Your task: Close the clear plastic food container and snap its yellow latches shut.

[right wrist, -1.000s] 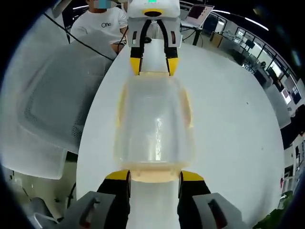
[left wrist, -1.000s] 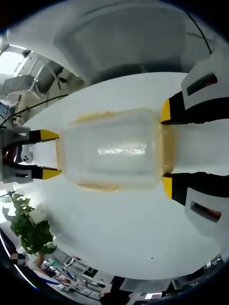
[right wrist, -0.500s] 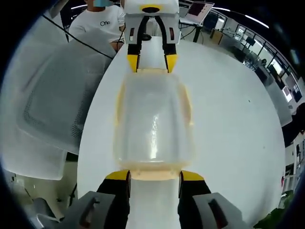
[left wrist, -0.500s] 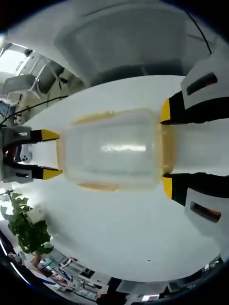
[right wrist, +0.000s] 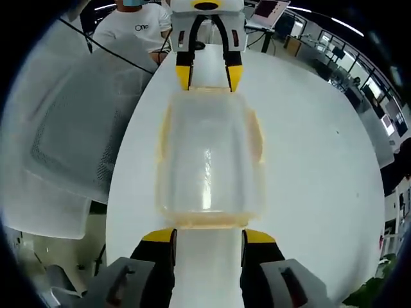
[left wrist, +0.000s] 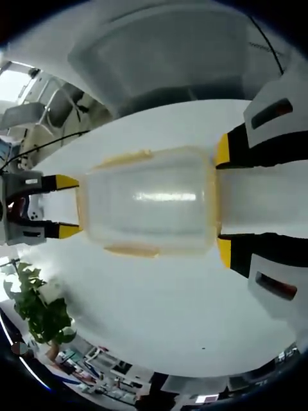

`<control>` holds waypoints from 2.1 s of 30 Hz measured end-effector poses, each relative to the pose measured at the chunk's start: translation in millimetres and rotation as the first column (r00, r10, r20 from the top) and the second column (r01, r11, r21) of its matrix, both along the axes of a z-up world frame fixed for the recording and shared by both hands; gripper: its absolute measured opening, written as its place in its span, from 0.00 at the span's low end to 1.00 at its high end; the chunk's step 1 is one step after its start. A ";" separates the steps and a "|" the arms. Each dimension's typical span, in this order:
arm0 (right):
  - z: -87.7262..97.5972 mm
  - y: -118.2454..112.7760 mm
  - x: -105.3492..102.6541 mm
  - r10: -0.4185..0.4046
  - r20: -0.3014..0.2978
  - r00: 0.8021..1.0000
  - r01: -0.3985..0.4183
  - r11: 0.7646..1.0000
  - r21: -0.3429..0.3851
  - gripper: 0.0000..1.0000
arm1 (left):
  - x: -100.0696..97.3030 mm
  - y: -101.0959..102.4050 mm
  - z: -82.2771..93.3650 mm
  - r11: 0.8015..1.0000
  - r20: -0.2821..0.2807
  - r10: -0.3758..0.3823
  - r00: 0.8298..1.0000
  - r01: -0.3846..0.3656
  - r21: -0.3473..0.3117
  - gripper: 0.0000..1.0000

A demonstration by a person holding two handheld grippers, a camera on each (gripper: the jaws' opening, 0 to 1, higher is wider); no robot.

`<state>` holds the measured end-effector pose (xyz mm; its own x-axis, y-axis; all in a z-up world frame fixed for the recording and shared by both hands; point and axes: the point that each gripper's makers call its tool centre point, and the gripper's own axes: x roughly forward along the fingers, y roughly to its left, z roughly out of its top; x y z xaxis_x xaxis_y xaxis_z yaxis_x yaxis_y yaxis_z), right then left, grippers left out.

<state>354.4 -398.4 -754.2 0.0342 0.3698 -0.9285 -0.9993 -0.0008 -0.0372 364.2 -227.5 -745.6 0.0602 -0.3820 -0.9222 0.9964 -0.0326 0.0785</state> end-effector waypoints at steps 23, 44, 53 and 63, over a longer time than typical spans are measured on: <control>36.9 5.7 13.8 -0.259 -0.029 0.966 0.260 0.957 0.127 0.42 | 4.9 5.8 20.2 0.983 -0.029 0.156 0.987 -0.158 -0.092 0.38; 46.9 26.8 27.4 -0.630 -0.124 0.767 0.639 0.728 0.251 0.32 | 23.5 6.4 33.4 0.758 -0.231 0.554 0.800 -0.599 -0.258 0.34; 40.6 22.0 29.8 -0.716 -0.153 0.681 0.728 0.640 0.244 0.30 | 18.1 6.6 27.3 0.653 -0.330 0.641 0.694 -0.718 -0.242 0.35; 30.8 17.2 28.3 -0.779 -0.210 0.591 0.804 0.549 0.227 0.35 | 8.9 4.3 12.2 0.557 -0.413 0.700 0.583 -0.807 -0.197 0.37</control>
<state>382.7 -381.2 -723.3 0.3745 0.4580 -0.8062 -0.5890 0.7890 0.1746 373.0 -223.2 -733.4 0.2587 -0.5837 -0.7697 0.6148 0.7140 -0.3349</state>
